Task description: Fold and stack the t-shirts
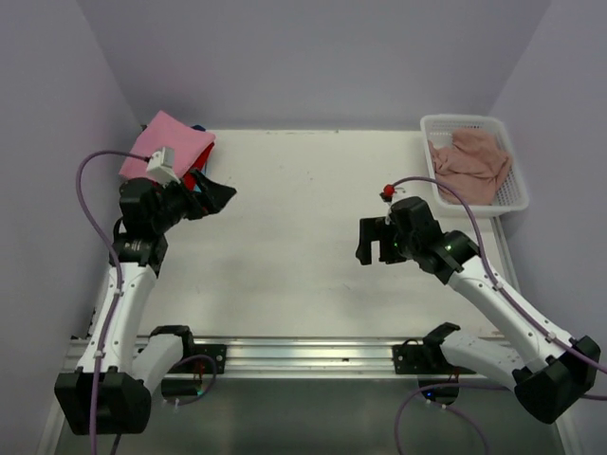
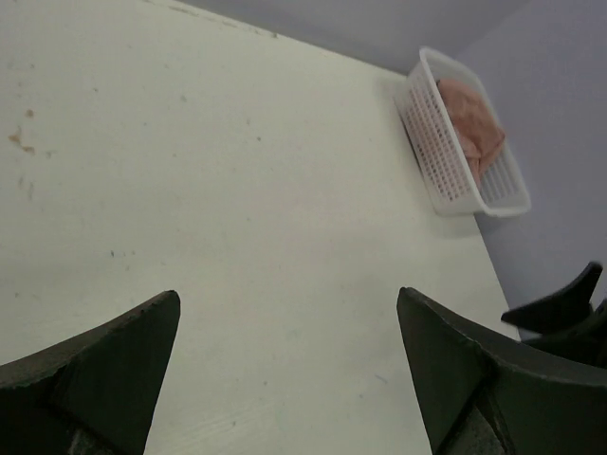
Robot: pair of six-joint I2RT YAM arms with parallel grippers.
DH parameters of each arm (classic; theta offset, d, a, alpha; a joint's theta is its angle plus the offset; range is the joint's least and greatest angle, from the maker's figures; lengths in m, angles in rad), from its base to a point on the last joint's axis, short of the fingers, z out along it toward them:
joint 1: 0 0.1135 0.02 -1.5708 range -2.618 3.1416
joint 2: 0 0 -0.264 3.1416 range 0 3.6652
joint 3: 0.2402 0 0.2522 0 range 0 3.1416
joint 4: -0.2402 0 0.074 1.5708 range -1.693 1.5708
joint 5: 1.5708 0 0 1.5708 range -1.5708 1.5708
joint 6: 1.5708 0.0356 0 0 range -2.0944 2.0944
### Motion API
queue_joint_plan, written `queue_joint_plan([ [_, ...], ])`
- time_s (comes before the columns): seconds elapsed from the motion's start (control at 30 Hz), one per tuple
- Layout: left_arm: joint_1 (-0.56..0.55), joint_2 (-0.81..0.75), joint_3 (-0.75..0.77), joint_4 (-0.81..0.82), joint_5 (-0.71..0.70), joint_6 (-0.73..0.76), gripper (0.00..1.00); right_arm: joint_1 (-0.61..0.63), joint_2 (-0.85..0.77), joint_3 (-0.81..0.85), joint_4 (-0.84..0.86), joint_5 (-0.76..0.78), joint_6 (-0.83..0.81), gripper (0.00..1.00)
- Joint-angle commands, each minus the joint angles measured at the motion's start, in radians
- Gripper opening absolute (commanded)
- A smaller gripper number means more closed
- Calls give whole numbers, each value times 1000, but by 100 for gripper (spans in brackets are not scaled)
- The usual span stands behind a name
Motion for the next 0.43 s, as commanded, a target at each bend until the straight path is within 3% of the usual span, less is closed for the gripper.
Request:
queue_joint_plan([
  [0.0,-55,-61,-37,-180,101,200,100,2,-73,14,-18,94,23,99],
  [0.27,-141,-78,-84,-116,262,225,100,0,-100,18,-13,133,41,99],
  [0.4,-161,-84,-72,-49,266,199,100,2,-102,37,-29,143,39,99],
])
